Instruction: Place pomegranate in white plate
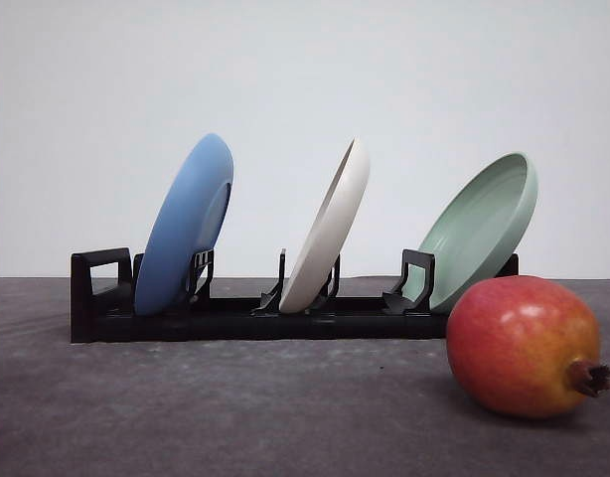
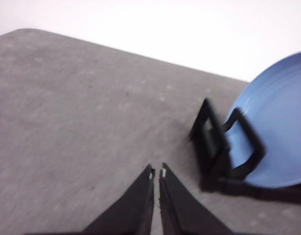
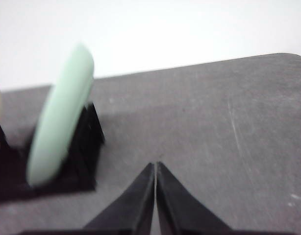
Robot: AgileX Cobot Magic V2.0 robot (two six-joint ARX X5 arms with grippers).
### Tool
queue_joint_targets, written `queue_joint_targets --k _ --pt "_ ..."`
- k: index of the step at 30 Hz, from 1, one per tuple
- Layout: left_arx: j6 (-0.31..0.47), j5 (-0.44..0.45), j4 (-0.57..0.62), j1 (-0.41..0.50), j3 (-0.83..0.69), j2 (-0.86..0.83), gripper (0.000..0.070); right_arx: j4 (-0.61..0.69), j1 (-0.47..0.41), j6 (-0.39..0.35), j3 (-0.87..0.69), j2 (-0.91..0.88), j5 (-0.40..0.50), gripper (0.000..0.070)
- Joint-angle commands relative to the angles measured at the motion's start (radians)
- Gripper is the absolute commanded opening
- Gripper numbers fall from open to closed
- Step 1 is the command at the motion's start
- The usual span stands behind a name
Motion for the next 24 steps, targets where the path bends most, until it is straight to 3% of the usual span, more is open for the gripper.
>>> queue_joint_targets --k 1,7,12,17,21,24 --pt "-0.019 0.018 0.019 -0.006 0.065 0.026 0.0003 0.003 0.001 0.087 0.069 0.016 -0.006 0.0000" --pt "-0.018 0.137 -0.046 -0.024 0.294 0.211 0.0002 -0.100 0.001 0.095 0.310 0.155 -0.098 0.0000" --pt "-0.009 0.324 -0.154 -0.031 0.535 0.395 0.0001 -0.202 0.001 0.082 0.527 0.312 -0.290 0.0000" --pt "0.053 0.560 -0.219 -0.033 0.745 0.549 0.0001 -0.333 0.001 -0.015 0.709 0.462 -0.508 0.0000" --pt "0.108 0.647 -0.271 -0.055 0.872 0.635 0.0001 -0.408 0.003 -0.114 0.810 0.551 -0.630 0.0000" --pt "0.139 0.722 -0.317 -0.077 0.935 0.682 0.0001 -0.413 0.005 -0.131 0.849 0.589 -0.685 0.0000"
